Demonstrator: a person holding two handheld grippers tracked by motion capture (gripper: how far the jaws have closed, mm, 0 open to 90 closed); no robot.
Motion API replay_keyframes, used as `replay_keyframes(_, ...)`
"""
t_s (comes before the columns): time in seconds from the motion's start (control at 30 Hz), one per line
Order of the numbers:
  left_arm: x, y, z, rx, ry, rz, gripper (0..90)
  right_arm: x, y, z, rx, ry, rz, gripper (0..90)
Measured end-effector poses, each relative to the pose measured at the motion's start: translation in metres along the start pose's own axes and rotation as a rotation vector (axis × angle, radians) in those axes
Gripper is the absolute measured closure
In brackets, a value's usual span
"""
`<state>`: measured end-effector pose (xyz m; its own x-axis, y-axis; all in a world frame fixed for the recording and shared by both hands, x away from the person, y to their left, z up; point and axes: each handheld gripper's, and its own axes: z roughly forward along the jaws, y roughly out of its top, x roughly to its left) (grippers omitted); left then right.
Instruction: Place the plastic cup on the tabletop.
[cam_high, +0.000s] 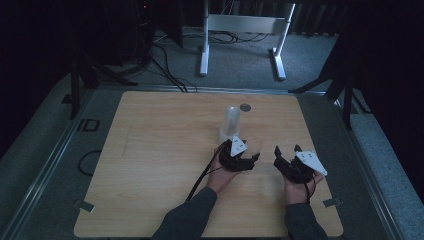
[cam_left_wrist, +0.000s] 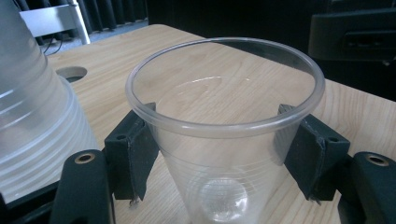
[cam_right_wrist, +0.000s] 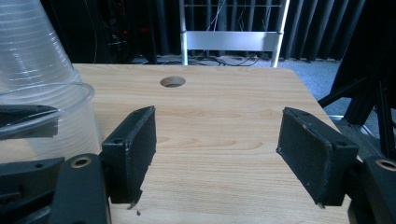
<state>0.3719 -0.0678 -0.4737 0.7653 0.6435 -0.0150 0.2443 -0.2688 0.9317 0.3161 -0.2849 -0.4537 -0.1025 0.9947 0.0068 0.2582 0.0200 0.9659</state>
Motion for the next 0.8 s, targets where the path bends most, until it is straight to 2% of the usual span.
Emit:
replay_keyframes(0.2, 0.000, -0.004, 0.002, 0.013, -0.003, 0.014, 31.0, 0.000, 0.000, 0.000, 0.001, 0.001, 0.001, 27.8)
replay_keyframes(0.8, 0.000, -0.011, 0.006, 0.025, 0.006, 0.013, 30.6, 0.000, 0.000, 0.000, 0.001, 0.000, 0.005, 27.8)
